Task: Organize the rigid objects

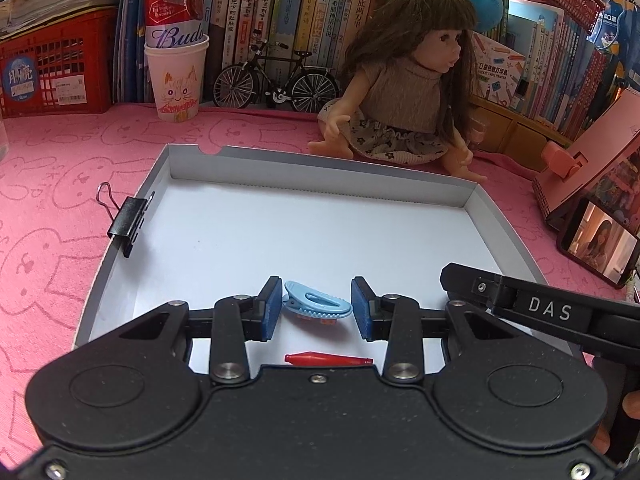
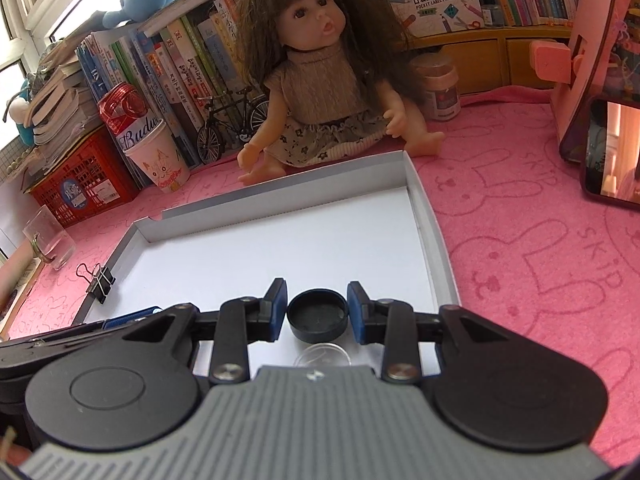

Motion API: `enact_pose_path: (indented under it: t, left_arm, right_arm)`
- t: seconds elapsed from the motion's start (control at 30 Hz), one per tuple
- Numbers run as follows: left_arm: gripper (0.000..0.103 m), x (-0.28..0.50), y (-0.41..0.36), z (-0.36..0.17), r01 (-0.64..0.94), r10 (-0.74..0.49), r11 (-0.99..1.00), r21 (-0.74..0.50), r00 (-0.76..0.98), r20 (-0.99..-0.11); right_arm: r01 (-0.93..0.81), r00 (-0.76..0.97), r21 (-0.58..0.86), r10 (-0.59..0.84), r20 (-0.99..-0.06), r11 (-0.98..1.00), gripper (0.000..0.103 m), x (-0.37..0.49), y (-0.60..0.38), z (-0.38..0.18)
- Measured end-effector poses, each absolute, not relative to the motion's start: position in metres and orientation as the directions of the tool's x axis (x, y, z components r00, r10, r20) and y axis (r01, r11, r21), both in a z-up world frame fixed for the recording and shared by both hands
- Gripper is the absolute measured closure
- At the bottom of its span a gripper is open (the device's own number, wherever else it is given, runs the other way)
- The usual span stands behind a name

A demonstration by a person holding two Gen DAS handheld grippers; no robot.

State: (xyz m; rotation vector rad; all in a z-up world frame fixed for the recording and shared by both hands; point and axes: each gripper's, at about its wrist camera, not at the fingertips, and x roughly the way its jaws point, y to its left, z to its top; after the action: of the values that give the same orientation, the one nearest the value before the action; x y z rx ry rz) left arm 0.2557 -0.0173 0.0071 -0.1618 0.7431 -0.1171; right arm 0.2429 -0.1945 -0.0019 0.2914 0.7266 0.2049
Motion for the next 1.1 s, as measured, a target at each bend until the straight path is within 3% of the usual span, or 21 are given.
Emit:
enact_pose_path:
  t: [0.17, 0.27, 0.3, 0.33, 0.53, 0.73, 0.8, 0.87, 1.1]
  left_arm:
    - [0.067, 0.256, -0.018, 0.007, 0.058, -0.167, 0.981, -0.184, 0.732, -0.661]
    - [0.067, 0.254, -0.019, 0.009, 0.068, -0.182, 0.979, -0.194, 0.722, -0.667]
    - [0.067, 0.253, -0.019, 0.01, 0.075, -0.188, 0.978, -0.195, 0.72, -0.668]
    - [0.067, 0.252, -0.02, 0.011, 0.082, -0.192, 0.978, -0.192, 0.719, -0.668]
    - [0.055, 0.24, -0.019, 0.022, 0.091, -0.186, 0.98, -0.178, 0.739, -0.648]
    - [0.04, 0.219, -0.015, 0.039, 0.105, -0.199, 0.977, -0.187, 0.776, -0.599]
    - [0.034, 0.212, -0.014, 0.043, 0.112, -0.201, 0.976, -0.185, 0.787, -0.583]
    - [0.02, 0.204, -0.013, 0.047, 0.119, -0.208, 0.974, -0.19, 0.799, -0.564]
    - [0.016, 0.172, -0.011, 0.059, 0.134, -0.213, 0.972, -0.192, 0.845, -0.49]
  right_arm:
    - [-0.086, 0.729, 0.323, 0.28, -0.624, 0.943, 0.065, 0.243, -0.193, -0.002]
    - [-0.088, 0.726, 0.34, 0.294, -0.622, 0.936, 0.057, 0.243, -0.195, -0.002]
    - [-0.092, 0.726, 0.347, 0.302, -0.618, 0.933, 0.046, 0.242, -0.195, -0.001]
    - [-0.095, 0.728, 0.348, 0.304, -0.615, 0.933, 0.044, 0.24, -0.195, 0.0]
    - [-0.117, 0.758, 0.325, 0.296, -0.581, 0.938, 0.027, 0.227, -0.195, 0.015]
    - [-0.116, 0.78, 0.322, 0.287, -0.557, 0.94, 0.02, 0.212, -0.203, 0.025]
    - [-0.117, 0.786, 0.318, 0.284, -0.55, 0.941, 0.019, 0.206, -0.206, 0.027]
    - [-0.123, 0.792, 0.309, 0.281, -0.542, 0.943, 0.017, 0.199, -0.207, 0.03]
    - [-0.149, 0.817, 0.28, 0.278, -0.506, 0.948, 0.013, 0.176, -0.21, 0.039]
